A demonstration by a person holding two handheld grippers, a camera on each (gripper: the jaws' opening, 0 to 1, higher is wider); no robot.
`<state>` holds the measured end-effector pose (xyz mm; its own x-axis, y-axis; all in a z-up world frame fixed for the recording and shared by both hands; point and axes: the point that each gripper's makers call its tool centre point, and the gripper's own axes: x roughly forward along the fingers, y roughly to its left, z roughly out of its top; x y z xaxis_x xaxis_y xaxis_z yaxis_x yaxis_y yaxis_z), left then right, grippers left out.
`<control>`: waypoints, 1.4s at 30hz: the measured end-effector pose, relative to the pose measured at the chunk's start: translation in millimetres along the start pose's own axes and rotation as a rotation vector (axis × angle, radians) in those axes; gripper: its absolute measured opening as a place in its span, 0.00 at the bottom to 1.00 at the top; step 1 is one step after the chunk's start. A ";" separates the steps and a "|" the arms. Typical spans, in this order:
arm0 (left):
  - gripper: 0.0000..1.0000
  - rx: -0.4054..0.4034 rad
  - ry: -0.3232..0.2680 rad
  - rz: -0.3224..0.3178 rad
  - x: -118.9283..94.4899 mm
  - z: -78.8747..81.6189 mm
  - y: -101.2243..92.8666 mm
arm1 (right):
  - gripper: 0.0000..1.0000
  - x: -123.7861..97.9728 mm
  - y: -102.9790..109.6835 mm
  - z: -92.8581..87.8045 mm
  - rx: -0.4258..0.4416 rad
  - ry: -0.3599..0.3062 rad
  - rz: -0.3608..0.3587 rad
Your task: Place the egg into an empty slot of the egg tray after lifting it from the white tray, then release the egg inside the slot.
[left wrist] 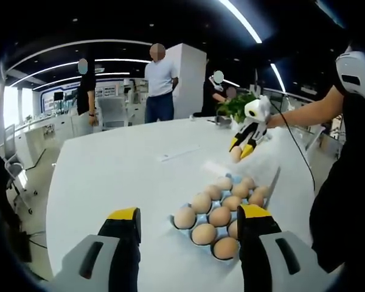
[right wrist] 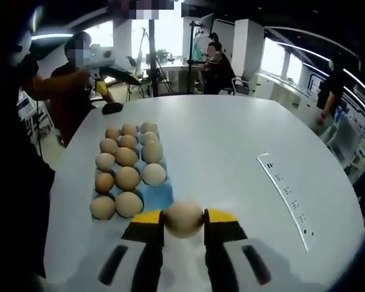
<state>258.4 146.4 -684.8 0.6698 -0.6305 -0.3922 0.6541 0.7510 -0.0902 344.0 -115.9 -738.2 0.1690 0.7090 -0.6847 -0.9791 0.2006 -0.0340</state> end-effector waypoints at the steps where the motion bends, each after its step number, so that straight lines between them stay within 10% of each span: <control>1: 0.65 -0.001 -0.001 -0.001 0.2 0.1 -0.3 | 0.25 1.3 0.8 0.6 -0.001 -0.002 0.007; 42: 0.65 -0.011 0.007 0.004 -2.2 -5.7 2.6 | 0.25 61.3 34.4 -6.8 -0.127 0.114 0.181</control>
<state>256.6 150.8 -689.4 0.6703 -0.6260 -0.3986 0.6472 0.7559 -0.0988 320.0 -70.2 -786.3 -0.0177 0.6434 -0.7653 -0.9998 -0.0151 0.0104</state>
